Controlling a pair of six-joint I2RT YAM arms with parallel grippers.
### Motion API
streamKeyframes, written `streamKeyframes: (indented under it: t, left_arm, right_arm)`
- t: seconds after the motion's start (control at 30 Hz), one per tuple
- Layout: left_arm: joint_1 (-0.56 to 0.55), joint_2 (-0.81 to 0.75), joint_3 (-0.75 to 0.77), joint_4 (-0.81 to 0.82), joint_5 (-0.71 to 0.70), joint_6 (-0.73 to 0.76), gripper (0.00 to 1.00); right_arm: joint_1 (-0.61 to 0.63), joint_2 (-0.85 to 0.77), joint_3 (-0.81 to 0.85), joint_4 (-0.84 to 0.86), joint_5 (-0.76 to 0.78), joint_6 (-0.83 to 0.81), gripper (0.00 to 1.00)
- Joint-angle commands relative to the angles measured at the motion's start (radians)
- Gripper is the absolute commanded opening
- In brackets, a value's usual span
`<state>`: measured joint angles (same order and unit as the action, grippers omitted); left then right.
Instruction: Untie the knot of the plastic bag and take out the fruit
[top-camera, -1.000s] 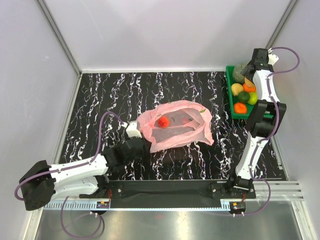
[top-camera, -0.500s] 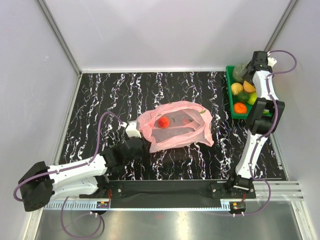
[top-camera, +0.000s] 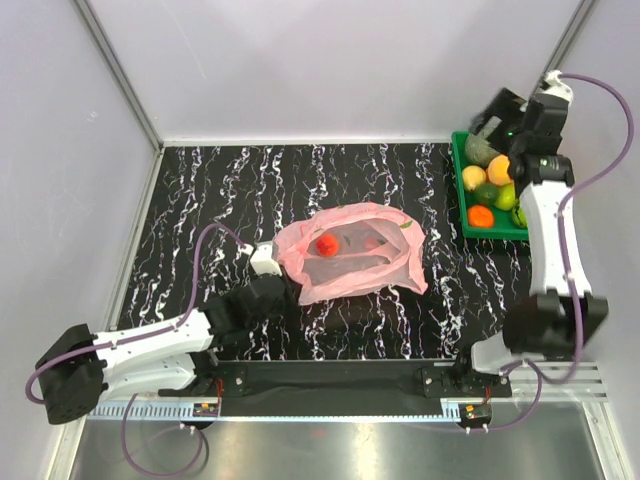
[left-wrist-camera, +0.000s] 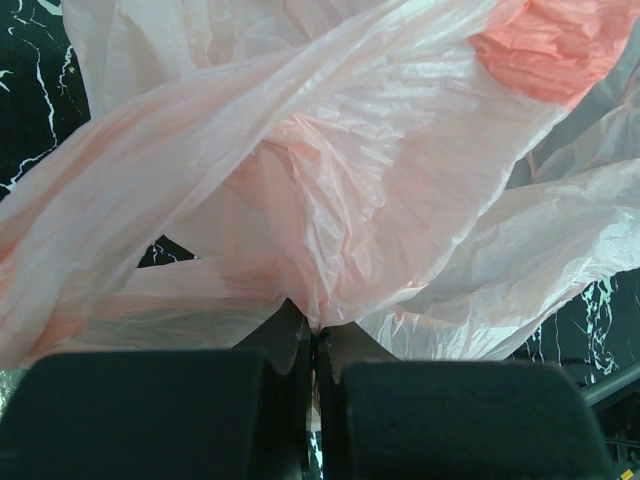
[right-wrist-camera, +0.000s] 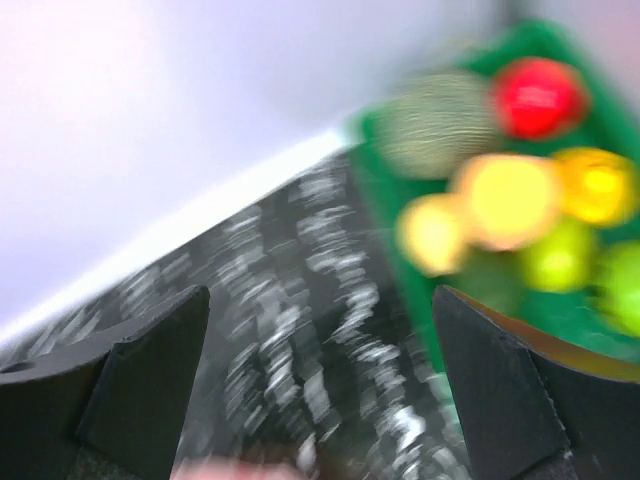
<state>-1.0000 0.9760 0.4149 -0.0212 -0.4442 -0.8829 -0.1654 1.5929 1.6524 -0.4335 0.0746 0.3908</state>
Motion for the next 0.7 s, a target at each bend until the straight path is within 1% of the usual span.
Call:
streamKeyframes:
  t: [0.0,0.07,0.1,0.13,0.17,0.2,0.23,0.27,0.33,0.4,0.43,0.47,0.53,0.6,0.67]
  left_arm:
    - [0.001,-0.011,0.021,0.033,-0.013,0.015,0.0]
    - [0.001,-0.008,0.019,0.046,-0.01,0.013,0.0]
    - [0.001,-0.005,0.018,0.05,-0.002,0.01,0.0]
    - [0.001,-0.003,0.018,0.053,-0.001,0.01,0.0]
    - [0.001,0.0,0.015,0.058,0.002,0.01,0.0]
    - [0.001,0.001,0.01,0.072,0.015,0.01,0.0]
    - [0.001,0.003,0.007,0.073,0.016,0.01,0.0]
    - [0.001,0.004,0.005,0.073,0.016,0.01,0.0]
    - [0.001,0.007,-0.001,0.081,0.018,0.007,0.0]
    - [0.001,0.016,-0.001,0.084,0.019,0.009,0.0]
    - [0.001,0.02,0.001,0.083,0.018,0.009,0.0]
    - [0.001,0.024,0.002,0.083,0.018,0.007,0.0]
    - [0.001,0.038,0.002,0.084,0.022,0.006,0.0]
    - [0.001,0.044,0.001,0.086,0.028,0.001,0.0]
    - [0.001,0.055,-0.002,0.092,0.036,-0.007,0.0]
  right_arm:
    - [0.159,-0.222,-0.116,0.073,-0.31,-0.113,1.0]
    - [0.297,-0.29,-0.222,0.059,-0.36,-0.138,1.0]
    - [0.34,-0.362,-0.265,0.067,-0.36,-0.127,1.0]
    - [0.372,-0.398,-0.363,0.103,-0.364,-0.13,1.0]
    - [0.432,-0.434,-0.409,0.122,-0.36,-0.127,1.0]
    - [0.457,-0.494,-0.449,0.136,-0.372,-0.116,1.0]
    - [0.481,-0.522,-0.52,0.159,-0.406,-0.125,1.0]
    - [0.513,-0.546,-0.551,0.167,-0.429,-0.135,1.0]
    - [0.613,-0.597,-0.638,0.202,-0.449,-0.151,1.0]
    - [0.673,-0.597,-0.67,0.196,-0.426,-0.177,1.0]
    - [0.734,-0.573,-0.687,0.184,-0.397,-0.197,1.0]
    - [0.757,-0.573,-0.692,0.173,-0.397,-0.198,1.0]
    - [0.828,-0.533,-0.697,0.183,-0.333,-0.216,1.0]
    - [0.863,-0.499,-0.7,0.208,-0.241,-0.239,1.0]
    - [0.889,-0.463,-0.683,0.226,-0.187,-0.265,1.0]
